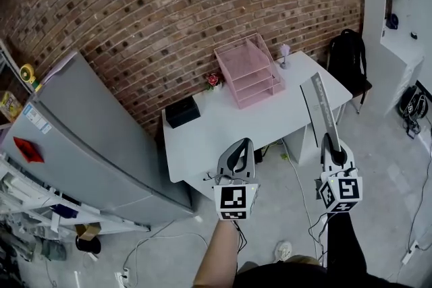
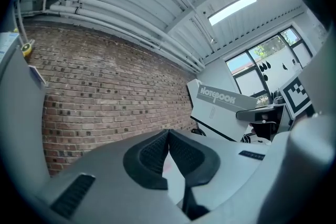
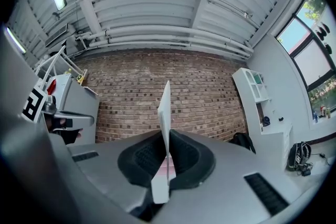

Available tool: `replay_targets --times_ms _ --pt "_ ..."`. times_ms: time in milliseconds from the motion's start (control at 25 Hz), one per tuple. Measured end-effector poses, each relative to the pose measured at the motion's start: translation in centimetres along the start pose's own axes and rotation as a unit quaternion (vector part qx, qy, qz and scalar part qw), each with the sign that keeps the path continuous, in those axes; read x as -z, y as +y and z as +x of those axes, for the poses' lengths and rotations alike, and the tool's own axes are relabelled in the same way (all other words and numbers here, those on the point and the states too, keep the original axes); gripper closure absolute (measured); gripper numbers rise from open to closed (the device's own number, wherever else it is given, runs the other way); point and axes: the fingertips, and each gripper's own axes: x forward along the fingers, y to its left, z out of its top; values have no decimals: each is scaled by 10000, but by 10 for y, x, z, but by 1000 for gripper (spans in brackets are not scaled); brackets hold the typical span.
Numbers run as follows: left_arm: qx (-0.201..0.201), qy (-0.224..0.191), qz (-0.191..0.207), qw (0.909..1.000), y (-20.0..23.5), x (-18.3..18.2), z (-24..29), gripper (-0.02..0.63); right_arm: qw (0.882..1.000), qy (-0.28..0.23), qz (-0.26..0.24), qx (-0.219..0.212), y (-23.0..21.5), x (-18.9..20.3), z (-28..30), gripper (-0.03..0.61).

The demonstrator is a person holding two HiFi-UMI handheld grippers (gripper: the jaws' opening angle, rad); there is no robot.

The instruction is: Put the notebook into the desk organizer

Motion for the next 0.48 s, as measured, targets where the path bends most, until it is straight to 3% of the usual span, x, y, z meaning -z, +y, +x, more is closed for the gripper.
replay_targets --times_ms 480 --pt "-228 6 54 9997 16 3 41 597 9997 -102 85 -214 -11 3 53 552"
